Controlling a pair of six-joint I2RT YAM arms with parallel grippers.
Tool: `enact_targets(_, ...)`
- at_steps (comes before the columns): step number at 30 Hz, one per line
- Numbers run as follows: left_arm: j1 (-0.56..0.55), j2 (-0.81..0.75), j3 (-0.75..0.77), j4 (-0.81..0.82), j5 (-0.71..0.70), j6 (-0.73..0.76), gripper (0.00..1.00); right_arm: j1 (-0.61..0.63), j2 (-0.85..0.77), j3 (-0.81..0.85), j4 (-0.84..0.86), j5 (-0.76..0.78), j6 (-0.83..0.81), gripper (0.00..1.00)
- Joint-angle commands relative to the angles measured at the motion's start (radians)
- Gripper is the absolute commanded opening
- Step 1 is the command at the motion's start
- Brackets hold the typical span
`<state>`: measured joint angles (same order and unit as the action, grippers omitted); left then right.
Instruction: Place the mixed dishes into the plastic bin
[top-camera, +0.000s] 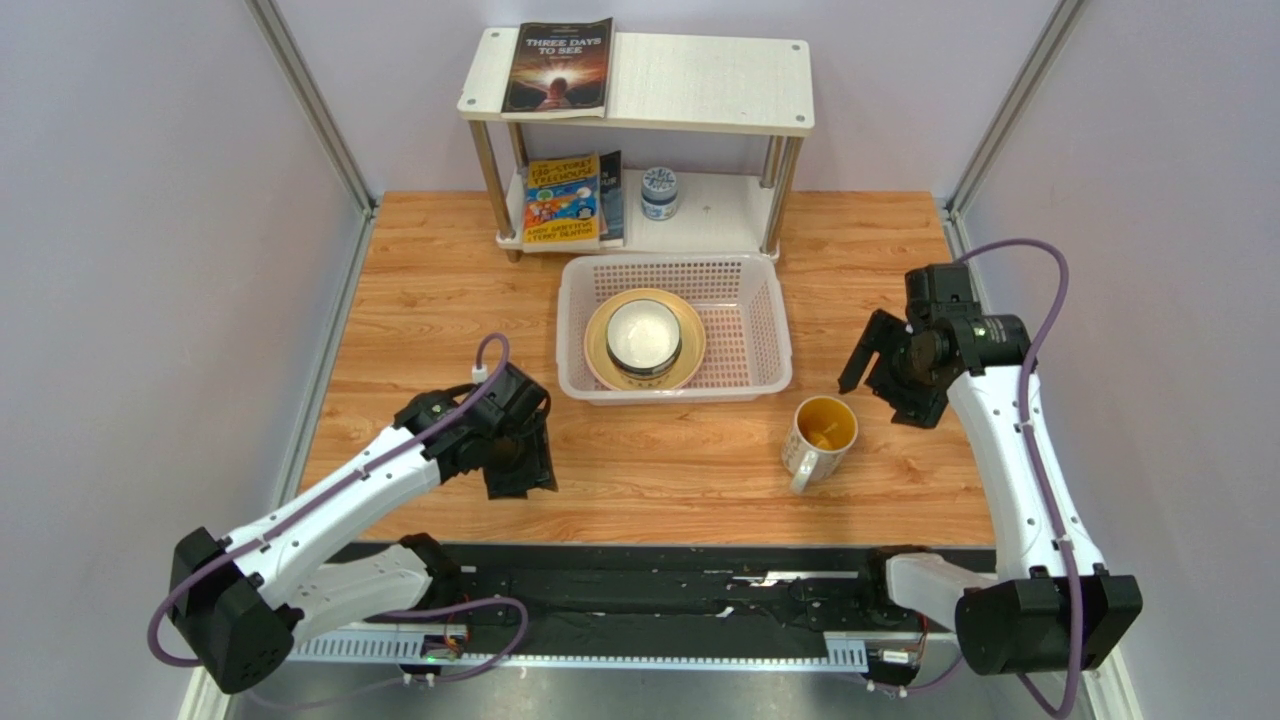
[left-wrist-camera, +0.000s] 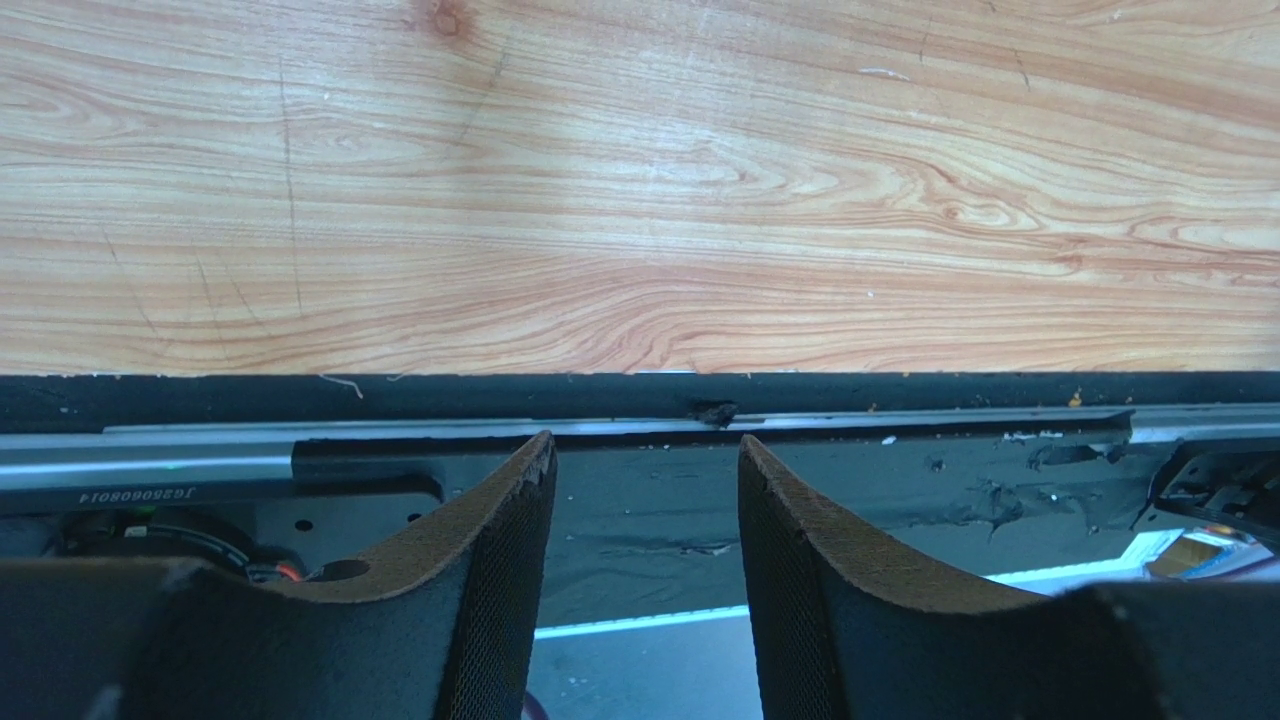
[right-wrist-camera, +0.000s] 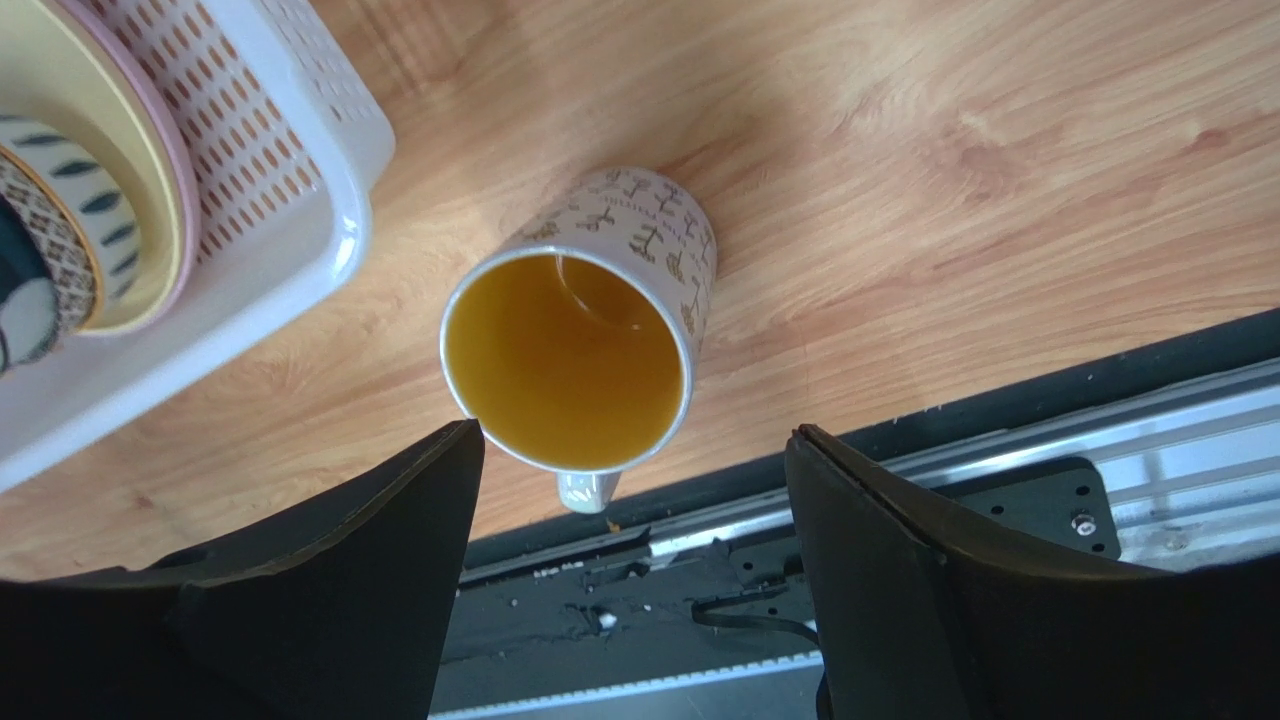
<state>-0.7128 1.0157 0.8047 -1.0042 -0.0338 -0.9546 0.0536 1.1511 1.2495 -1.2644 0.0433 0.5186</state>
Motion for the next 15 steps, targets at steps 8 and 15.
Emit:
enact_targets(8,0.003,0.003,-0.007,0.016,0.008,0.013,0.54,-0.011,-0.073,-0.231,0.077,-0.095,0.034,0.76)
enact_targets(15,0.004,-0.008,-0.010,0.019,0.009,0.007,0.53,-0.009,-0.057,-0.351,0.148,-0.105,0.043,0.72)
